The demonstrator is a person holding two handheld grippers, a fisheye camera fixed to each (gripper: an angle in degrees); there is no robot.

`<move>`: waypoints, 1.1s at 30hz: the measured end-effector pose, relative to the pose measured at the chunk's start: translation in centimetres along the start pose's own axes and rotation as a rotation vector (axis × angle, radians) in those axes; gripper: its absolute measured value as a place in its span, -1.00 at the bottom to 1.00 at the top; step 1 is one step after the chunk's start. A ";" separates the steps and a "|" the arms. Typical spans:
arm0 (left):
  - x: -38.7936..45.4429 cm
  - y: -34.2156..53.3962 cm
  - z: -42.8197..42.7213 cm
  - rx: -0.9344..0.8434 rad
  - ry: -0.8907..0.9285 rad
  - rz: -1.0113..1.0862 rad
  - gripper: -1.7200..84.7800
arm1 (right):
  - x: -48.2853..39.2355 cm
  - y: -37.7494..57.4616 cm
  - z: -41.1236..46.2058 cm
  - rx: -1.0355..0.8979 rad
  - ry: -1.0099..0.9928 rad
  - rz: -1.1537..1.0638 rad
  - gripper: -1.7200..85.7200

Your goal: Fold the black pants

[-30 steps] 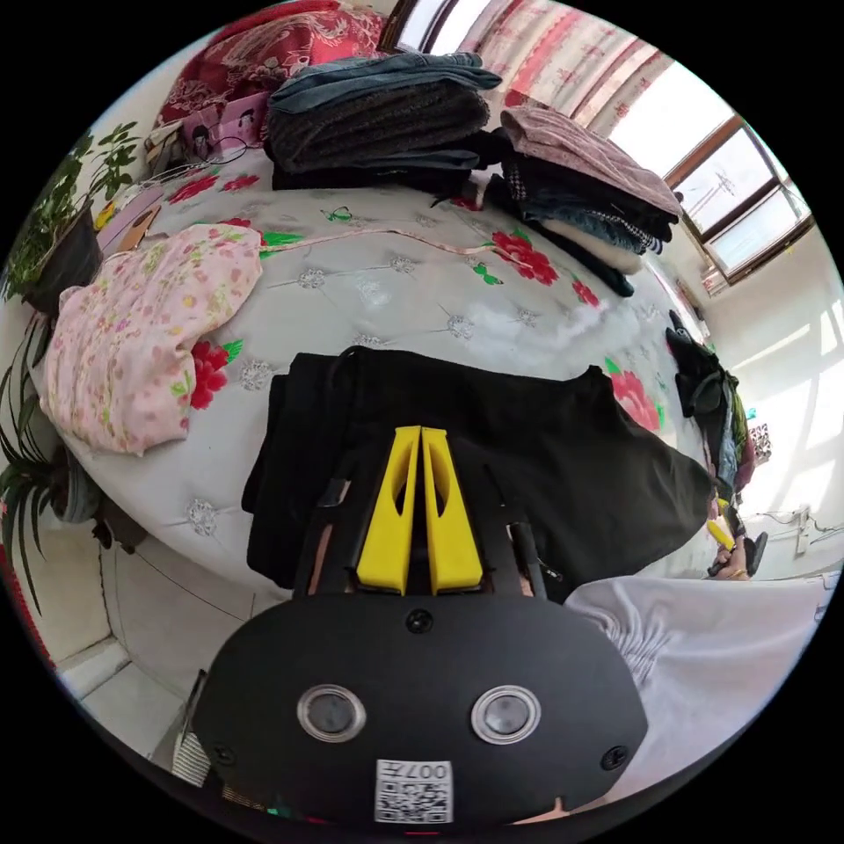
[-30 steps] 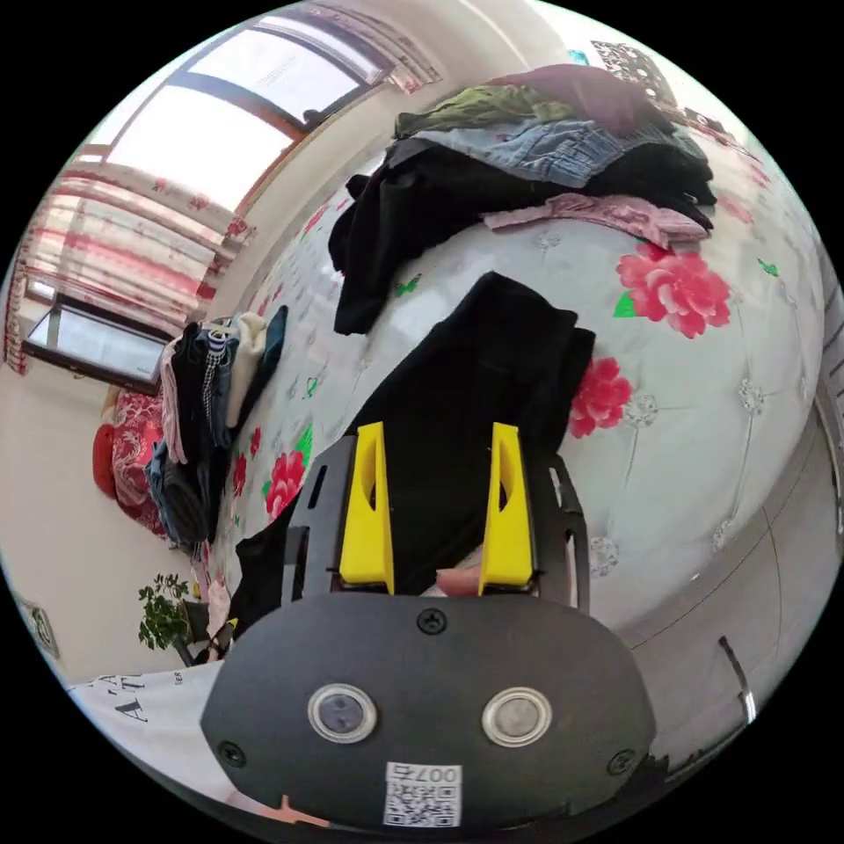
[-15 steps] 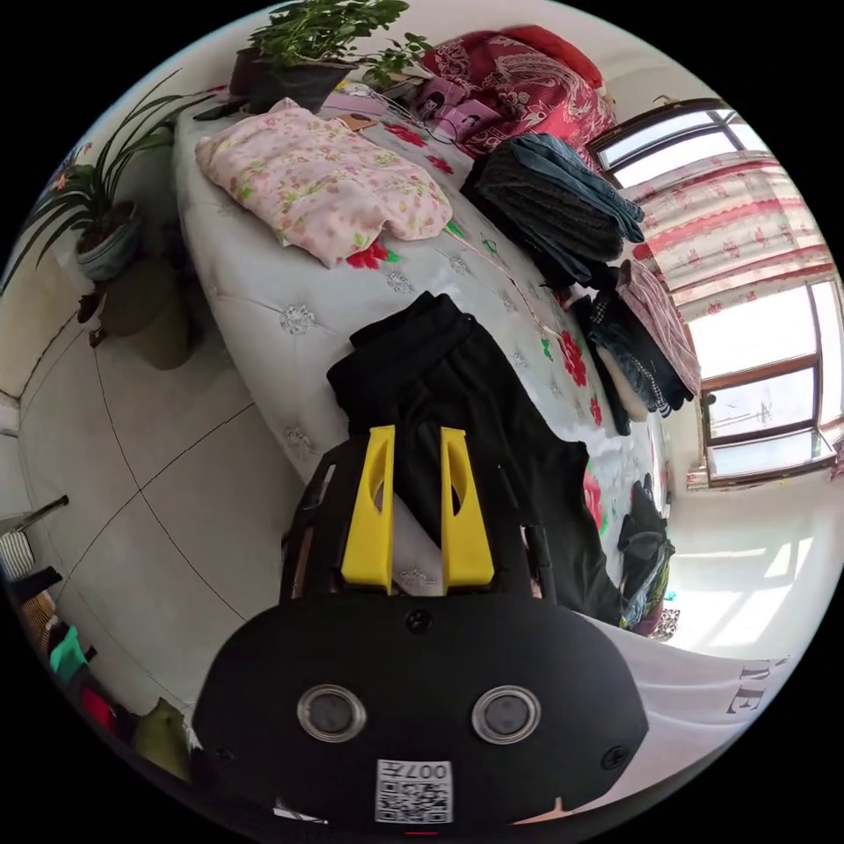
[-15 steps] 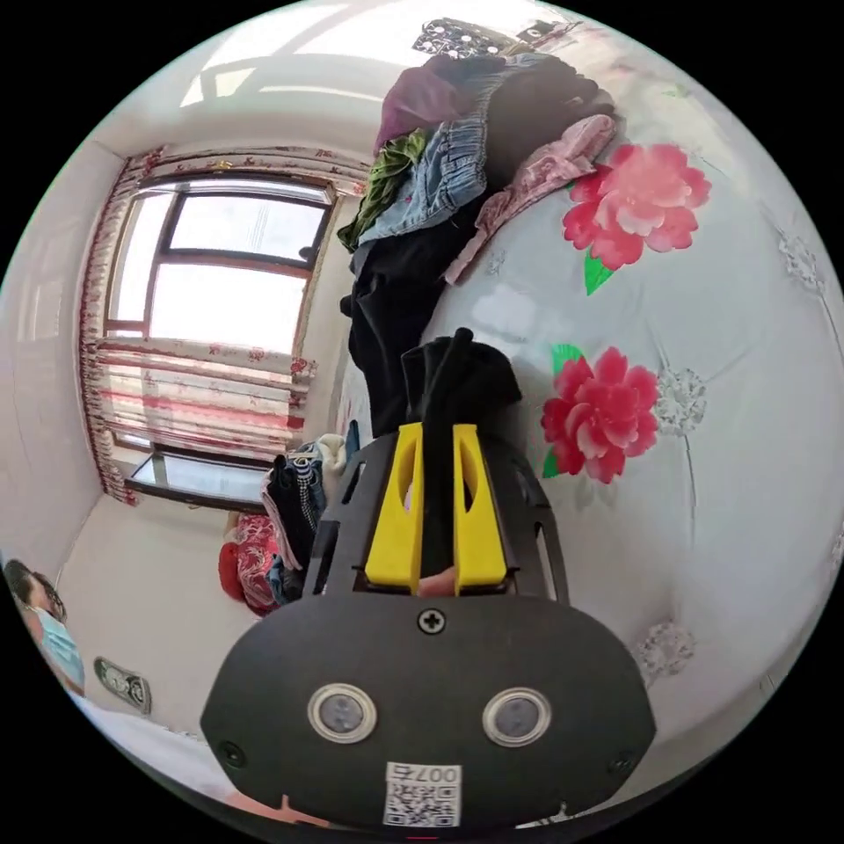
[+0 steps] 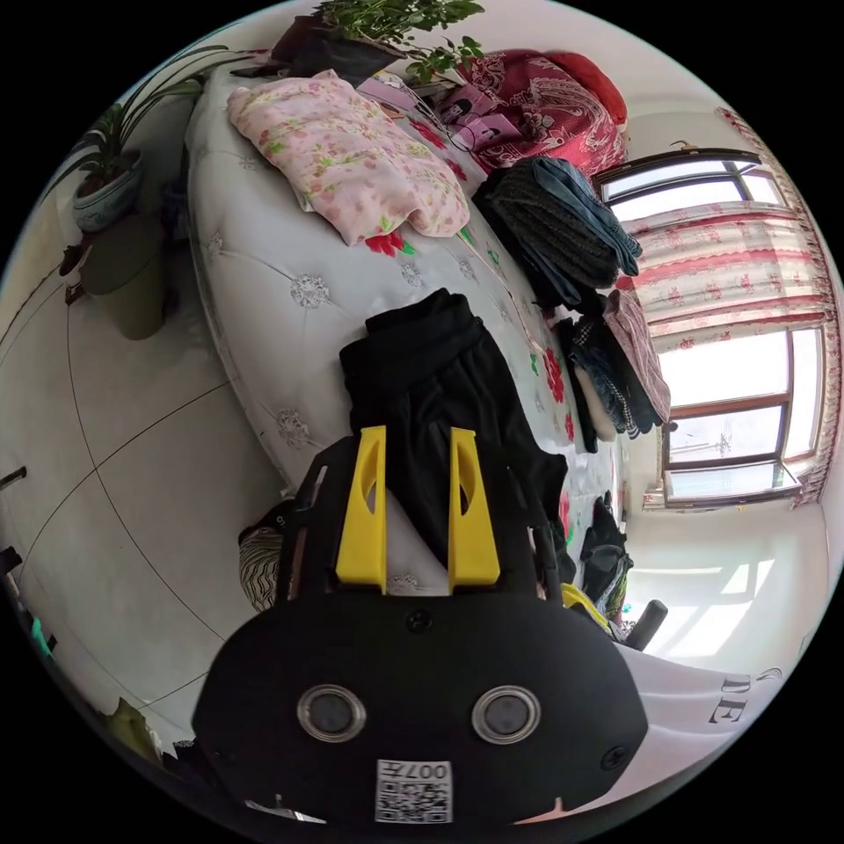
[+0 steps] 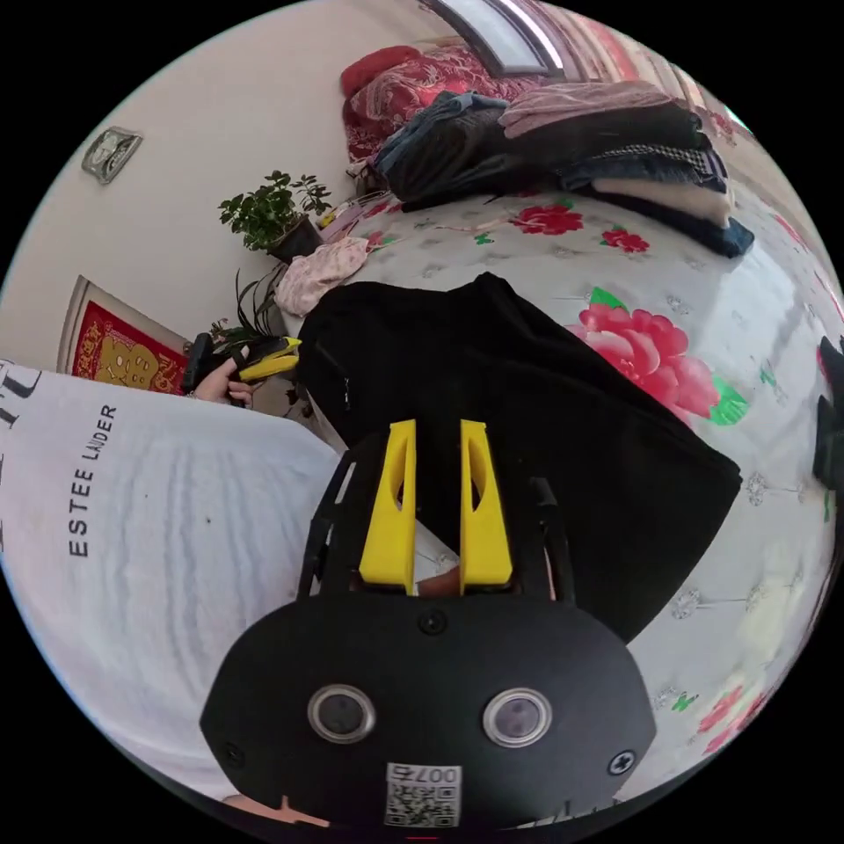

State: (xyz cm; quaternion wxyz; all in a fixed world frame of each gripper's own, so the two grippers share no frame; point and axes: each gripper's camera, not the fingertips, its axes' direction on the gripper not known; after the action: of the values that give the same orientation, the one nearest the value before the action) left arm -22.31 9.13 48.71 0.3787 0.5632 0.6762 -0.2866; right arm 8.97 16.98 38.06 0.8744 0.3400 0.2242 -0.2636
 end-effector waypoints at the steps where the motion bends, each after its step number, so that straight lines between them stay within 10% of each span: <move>1: -0.8 -0.1 -0.7 0.009 -0.002 0.004 -0.71 | -1.0 -1.0 1.9 -0.045 -0.003 -0.009 -0.82; 22: -7.4 -8.0 8.1 -0.025 0.110 0.051 -0.77 | 4.0 -2.6 4.7 0.134 0.010 0.262 -0.95; 33: 19.1 2.4 11.9 -0.150 0.569 0.860 -0.80 | 15.5 6.5 -2.1 0.346 0.068 0.454 -0.94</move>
State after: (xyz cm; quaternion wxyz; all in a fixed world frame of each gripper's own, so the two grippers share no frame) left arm -19.24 10.34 26.36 0.3026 0.8171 0.4786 0.1084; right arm 24.30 17.78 30.90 0.8320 0.5343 0.1232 -0.0841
